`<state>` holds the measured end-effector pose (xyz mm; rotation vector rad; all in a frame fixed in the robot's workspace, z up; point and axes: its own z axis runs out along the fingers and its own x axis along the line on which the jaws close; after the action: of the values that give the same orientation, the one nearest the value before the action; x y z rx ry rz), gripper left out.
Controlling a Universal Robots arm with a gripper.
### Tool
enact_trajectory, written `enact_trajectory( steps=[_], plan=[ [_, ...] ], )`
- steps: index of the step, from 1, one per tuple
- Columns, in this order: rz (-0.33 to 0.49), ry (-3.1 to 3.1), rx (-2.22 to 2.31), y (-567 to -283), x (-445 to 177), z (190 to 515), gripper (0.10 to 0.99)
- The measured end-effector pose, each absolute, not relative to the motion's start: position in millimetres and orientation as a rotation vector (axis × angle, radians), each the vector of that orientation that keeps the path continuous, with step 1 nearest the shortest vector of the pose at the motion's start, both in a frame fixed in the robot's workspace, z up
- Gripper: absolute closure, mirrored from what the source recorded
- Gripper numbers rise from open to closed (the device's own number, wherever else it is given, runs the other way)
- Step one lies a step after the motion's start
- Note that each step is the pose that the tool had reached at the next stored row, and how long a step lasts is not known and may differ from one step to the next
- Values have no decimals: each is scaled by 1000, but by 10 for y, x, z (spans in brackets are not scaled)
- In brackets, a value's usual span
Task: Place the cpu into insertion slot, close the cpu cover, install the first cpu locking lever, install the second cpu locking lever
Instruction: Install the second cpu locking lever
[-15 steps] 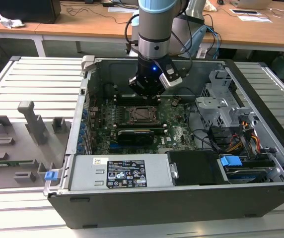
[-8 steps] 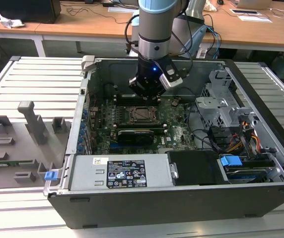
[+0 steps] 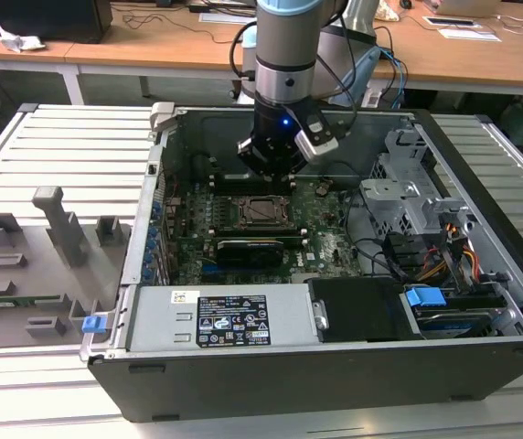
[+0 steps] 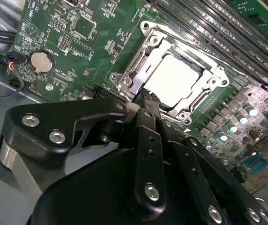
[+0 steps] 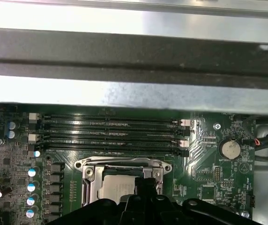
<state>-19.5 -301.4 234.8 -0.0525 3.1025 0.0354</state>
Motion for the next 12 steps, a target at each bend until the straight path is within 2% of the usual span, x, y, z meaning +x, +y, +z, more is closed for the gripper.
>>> enact_trajectory(
  steps=[12],
  plan=[
    [27,3103,-53,-3177,-195,2337,980]
  ],
)
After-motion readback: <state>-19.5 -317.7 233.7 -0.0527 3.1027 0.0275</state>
